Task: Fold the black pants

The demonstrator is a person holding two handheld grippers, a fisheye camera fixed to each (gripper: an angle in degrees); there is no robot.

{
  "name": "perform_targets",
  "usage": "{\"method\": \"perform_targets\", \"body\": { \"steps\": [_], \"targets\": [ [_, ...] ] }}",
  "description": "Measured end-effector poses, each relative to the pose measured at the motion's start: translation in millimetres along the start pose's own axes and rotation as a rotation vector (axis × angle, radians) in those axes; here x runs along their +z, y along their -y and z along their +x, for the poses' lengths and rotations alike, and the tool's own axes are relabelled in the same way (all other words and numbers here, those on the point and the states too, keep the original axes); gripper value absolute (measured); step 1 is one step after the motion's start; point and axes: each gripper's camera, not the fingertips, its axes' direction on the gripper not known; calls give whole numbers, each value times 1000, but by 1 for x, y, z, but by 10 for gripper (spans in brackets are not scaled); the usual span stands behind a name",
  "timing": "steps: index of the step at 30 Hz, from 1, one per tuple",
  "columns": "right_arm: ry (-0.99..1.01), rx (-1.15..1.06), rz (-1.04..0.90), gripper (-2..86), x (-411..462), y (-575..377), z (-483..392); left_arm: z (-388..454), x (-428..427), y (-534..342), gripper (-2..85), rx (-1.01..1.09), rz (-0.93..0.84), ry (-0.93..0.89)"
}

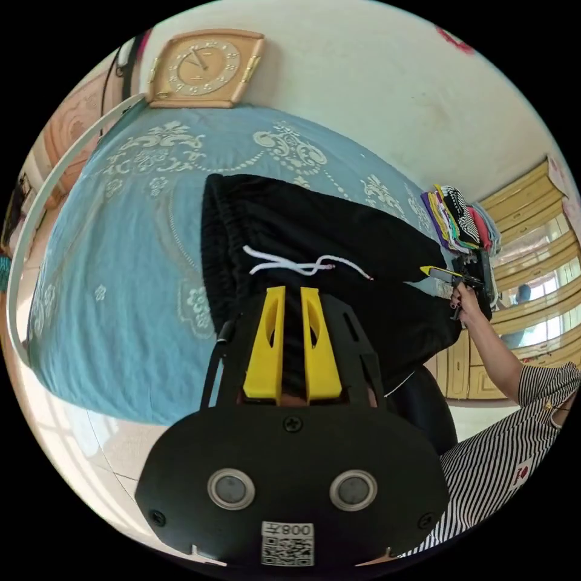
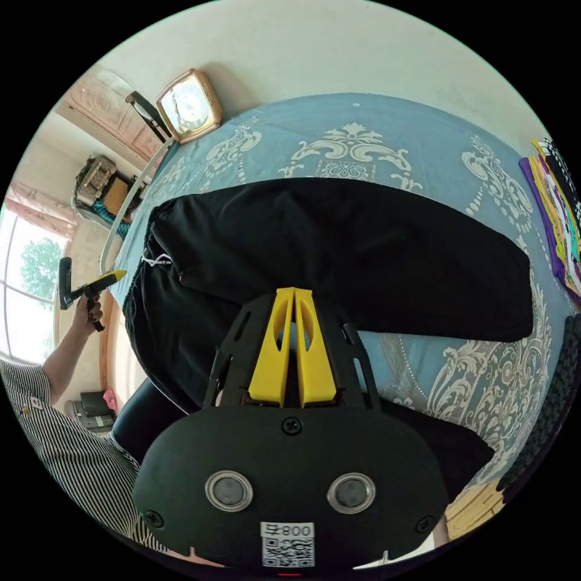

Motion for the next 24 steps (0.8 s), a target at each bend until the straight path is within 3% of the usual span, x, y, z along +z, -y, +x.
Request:
{"method": "perform_targets", "body": {
  "steps": [5, 9, 13, 24],
  "targets": [
    [7, -25, -42, 48, -12, -43, -12, -29, 6, -57, 115, -153, -79, 41],
    [-31, -84, -123, 64, 3, -55, -26, -28, 16, -74, 96, -178, -68, -1],
    [-151, -110, -218, 56, 33, -59, -31, -20, 12, -78, 56, -163, -75, 66],
    [-137, -101, -155, 3, 33, -66, -15, -39, -10, -106, 45, -322, 41, 88]
  ]
}}
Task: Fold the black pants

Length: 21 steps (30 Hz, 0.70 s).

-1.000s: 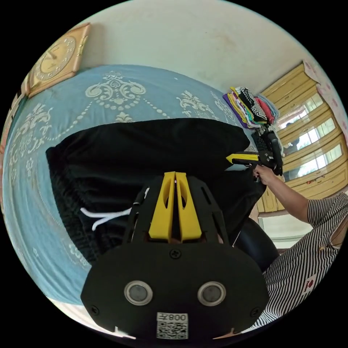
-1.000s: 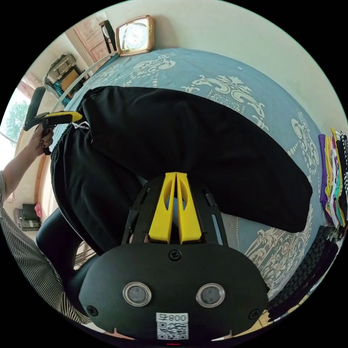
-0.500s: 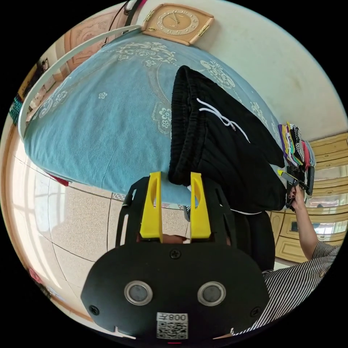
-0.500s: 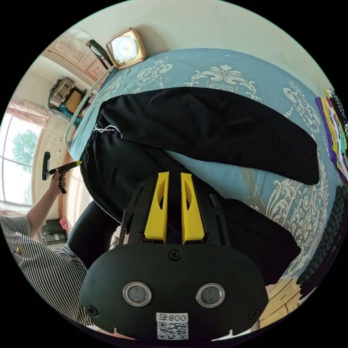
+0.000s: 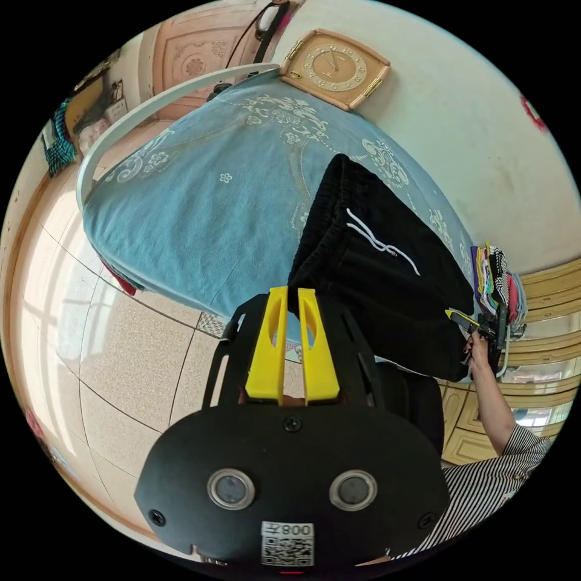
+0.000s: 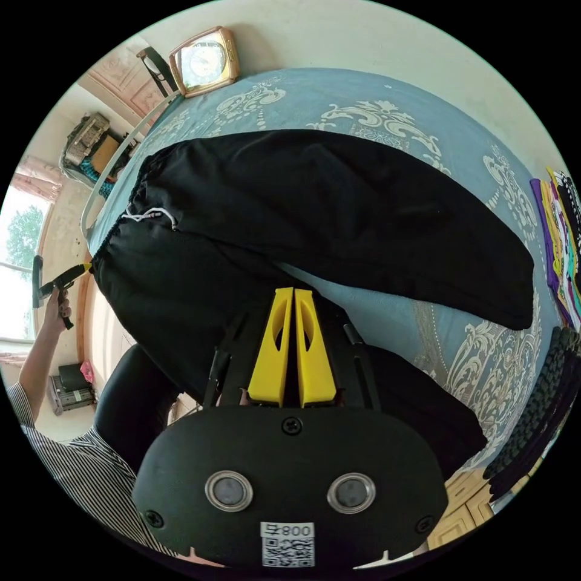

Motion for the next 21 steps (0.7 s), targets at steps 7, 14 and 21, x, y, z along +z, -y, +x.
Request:
{"method": "perform_targets", "body": {
  "steps": [7, 14, 21],
  "targets": [
    [40, 207, 204, 13, -51, -82, 72, 34, -17, -15, 64, 56, 174, 25],
    [-30, 642, 288, 46, -82, -216, 185, 157, 48, 1, 67, 498, -26, -229],
    [-59, 743, 215, 50, -62, -226, 225, 288, 129, 23, 47, 788, -216, -230]
  ]
}}
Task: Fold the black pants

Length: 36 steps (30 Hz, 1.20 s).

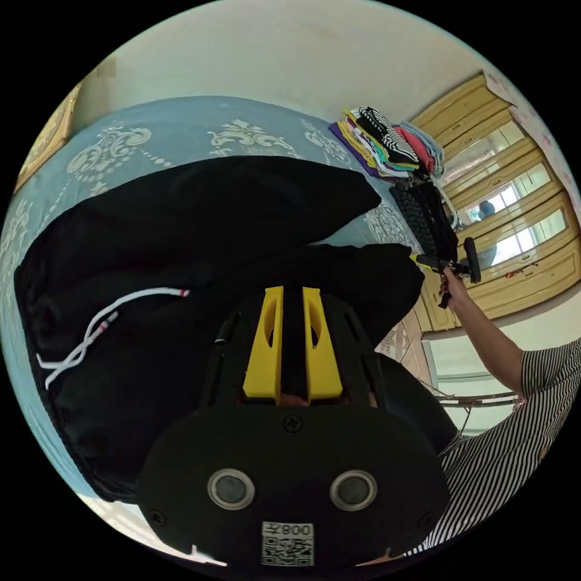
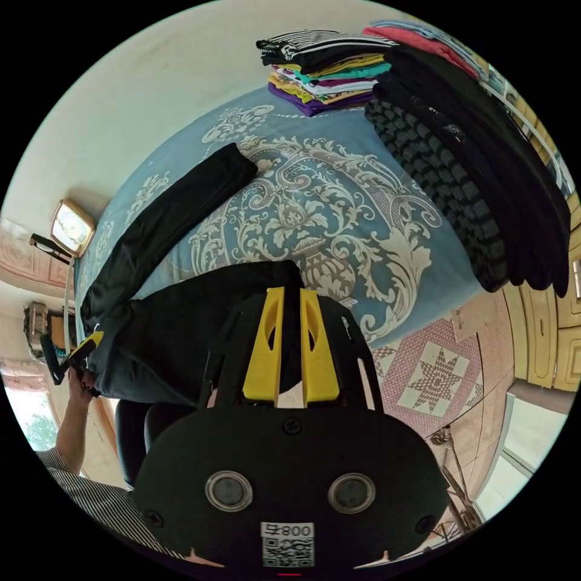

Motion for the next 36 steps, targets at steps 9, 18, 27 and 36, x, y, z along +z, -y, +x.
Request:
{"method": "perform_targets", "body": {
  "steps": [9, 18, 27, 36],
  "targets": [
    [59, -27, -21, 14, -2, 24, 23, -3, 15, 30, 17, -49, -38, 41],
    [179, 54, 135, 7, -36, 34, 49, -43, -58, 9, 73, -129, 128, -7],
    [334, -220, 96, 9, -21, 97, -49, -99, -121, 29, 82, -236, 145, 181],
    [333, -605, -52, 5, 10, 136, -199, -159, -141, 67, 70, -416, 111, 307]
  ]
}}
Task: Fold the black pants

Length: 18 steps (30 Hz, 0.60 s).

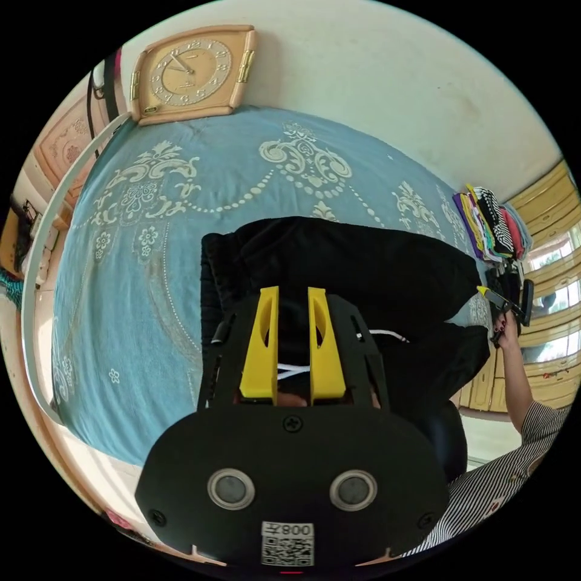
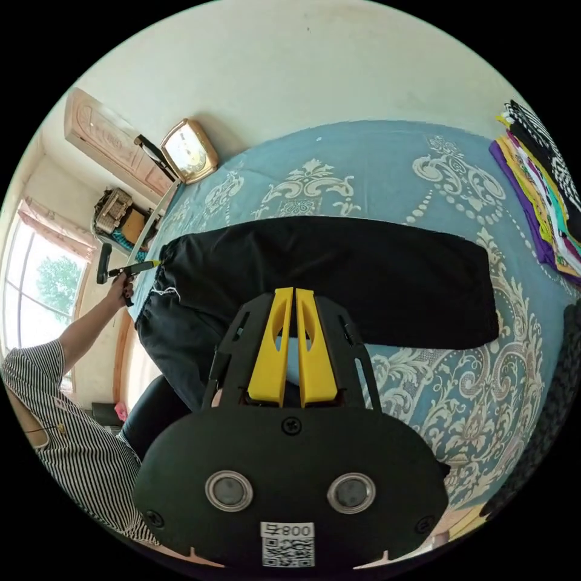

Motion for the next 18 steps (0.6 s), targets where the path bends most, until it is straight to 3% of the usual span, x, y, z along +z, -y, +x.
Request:
{"method": "perform_targets", "body": {
  "steps": [7, 18],
  "targets": [
    [-115, -127, -193, -1, 79, 64, -46, -1, 13, 45, 9, 9, -72, 214],
    [-90, -102, -46, 1, 59, 94, -76, 8, -32, 31, 2, 82, 82, 93]
  ]
}}
